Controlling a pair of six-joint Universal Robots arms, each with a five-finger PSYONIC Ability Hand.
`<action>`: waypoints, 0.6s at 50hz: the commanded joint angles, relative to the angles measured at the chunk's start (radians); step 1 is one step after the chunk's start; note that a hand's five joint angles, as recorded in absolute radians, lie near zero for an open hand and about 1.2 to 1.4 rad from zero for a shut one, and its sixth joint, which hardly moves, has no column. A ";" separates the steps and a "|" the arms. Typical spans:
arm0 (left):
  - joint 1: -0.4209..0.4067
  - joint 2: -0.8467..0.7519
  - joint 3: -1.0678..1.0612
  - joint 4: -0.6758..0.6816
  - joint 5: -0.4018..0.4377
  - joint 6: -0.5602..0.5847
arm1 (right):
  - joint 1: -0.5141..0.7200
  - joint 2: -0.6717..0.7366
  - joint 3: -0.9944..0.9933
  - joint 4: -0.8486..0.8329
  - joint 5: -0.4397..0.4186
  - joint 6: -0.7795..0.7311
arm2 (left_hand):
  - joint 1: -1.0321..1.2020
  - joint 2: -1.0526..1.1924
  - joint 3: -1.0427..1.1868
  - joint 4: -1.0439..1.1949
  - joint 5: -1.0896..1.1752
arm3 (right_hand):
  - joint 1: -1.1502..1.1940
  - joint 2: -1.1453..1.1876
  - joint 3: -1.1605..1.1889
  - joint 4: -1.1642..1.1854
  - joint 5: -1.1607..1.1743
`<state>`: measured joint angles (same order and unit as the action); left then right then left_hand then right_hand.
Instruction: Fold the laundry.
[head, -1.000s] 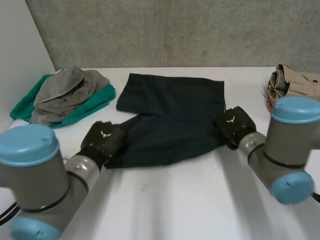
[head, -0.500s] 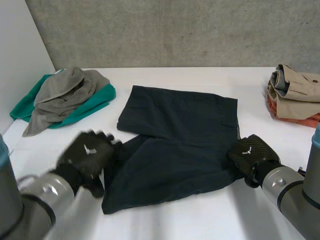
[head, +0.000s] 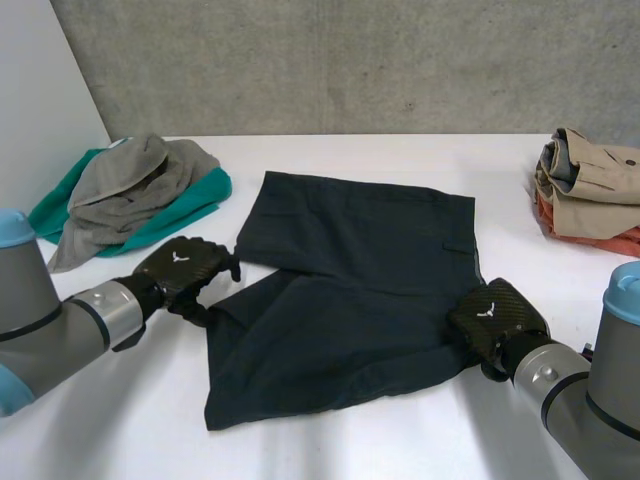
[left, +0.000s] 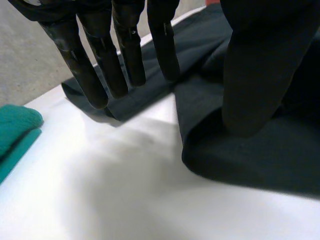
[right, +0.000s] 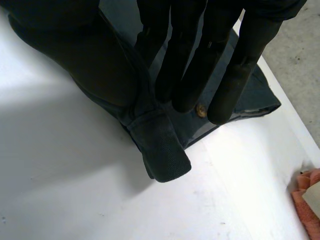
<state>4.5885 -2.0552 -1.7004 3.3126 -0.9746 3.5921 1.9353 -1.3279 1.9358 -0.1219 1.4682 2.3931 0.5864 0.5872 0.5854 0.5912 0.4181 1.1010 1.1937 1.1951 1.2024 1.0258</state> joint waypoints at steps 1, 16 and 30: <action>-0.025 -0.059 0.038 0.064 -0.012 0.020 | 0.001 0.016 0.009 -0.012 0.003 0.000 | 0.103 0.102 0.104 0.098 0.096 | 0.295 0.203 0.201 0.194 0.196; -0.083 -0.128 0.094 0.087 -0.024 0.016 | 0.001 0.021 0.015 -0.022 0.003 0.000 | 0.282 0.281 0.283 0.277 0.276 | 0.295 0.203 0.201 0.194 0.196; -0.062 -0.207 0.301 0.116 -0.401 -0.076 | 0.001 0.049 0.017 -0.028 0.004 0.000 | 0.370 0.369 0.371 0.365 0.364 | 0.295 0.203 0.201 0.194 0.196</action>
<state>4.5177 -2.2208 -1.4747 3.4250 -1.1990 3.5440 1.9359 -1.2811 1.9520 -0.1479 1.4715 2.3930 0.8420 0.8416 0.8396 0.8416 0.6564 1.1010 1.1937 1.1951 1.2024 1.0258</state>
